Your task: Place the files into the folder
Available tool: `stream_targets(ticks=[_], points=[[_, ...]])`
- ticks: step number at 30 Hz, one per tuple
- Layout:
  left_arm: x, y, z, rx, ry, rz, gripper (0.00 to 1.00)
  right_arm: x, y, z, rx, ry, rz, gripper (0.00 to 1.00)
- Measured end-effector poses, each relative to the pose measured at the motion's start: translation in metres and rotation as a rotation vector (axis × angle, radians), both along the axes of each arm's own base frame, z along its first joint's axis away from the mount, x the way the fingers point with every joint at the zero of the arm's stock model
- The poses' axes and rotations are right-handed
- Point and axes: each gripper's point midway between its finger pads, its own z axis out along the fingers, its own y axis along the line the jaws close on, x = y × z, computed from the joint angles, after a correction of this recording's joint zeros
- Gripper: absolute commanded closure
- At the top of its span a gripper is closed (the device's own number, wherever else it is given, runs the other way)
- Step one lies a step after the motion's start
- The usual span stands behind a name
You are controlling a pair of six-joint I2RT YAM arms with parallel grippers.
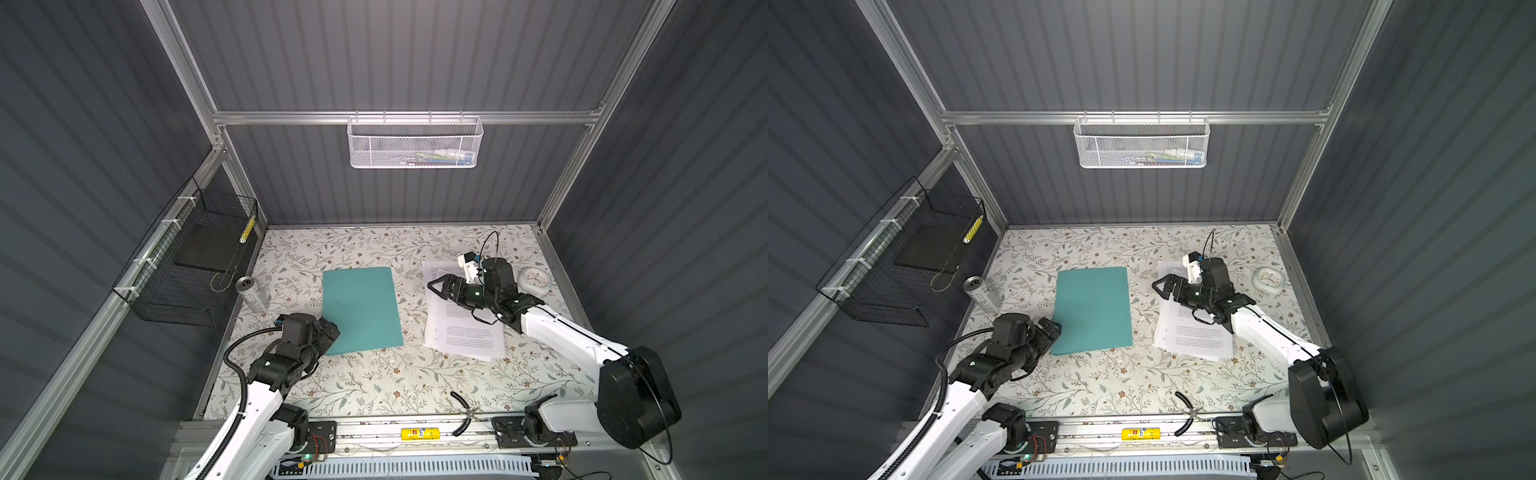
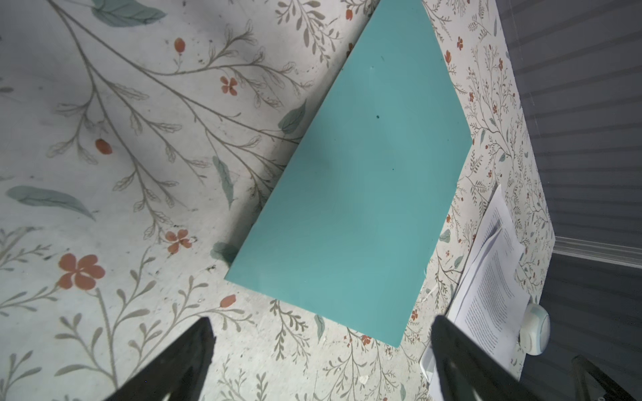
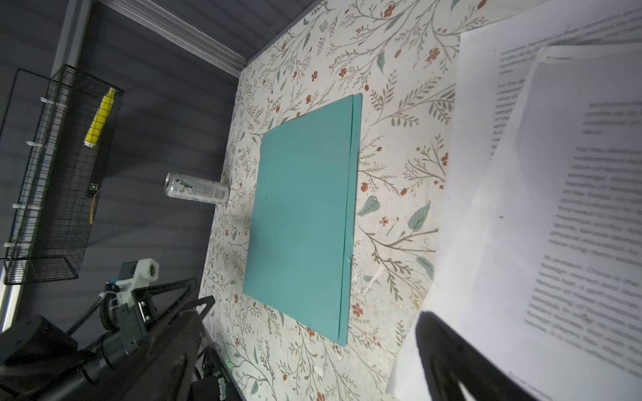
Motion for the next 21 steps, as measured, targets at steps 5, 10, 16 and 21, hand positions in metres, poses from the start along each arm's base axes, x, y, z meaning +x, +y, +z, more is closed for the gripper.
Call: stream_targets(ticks=[5,10,16,21], points=[[-0.01,-0.007,-0.019,-0.061,0.036,-0.007,0.03,0.01,0.013,-0.004,0.025,0.025,0.012,0.05],[-0.007,-0.016,-0.016,-0.094,0.021,-0.037,0.05,0.018,0.027,-0.018,0.056,0.078,0.044,0.08],[0.002,-0.023,-0.016,-0.138,-0.028,-0.044,0.1,0.014,0.043,-0.041,0.103,0.167,0.102,0.14],[0.007,-0.029,-0.027,-0.135,0.007,-0.057,0.12,0.015,0.056,-0.042,0.126,0.183,0.144,0.16]])
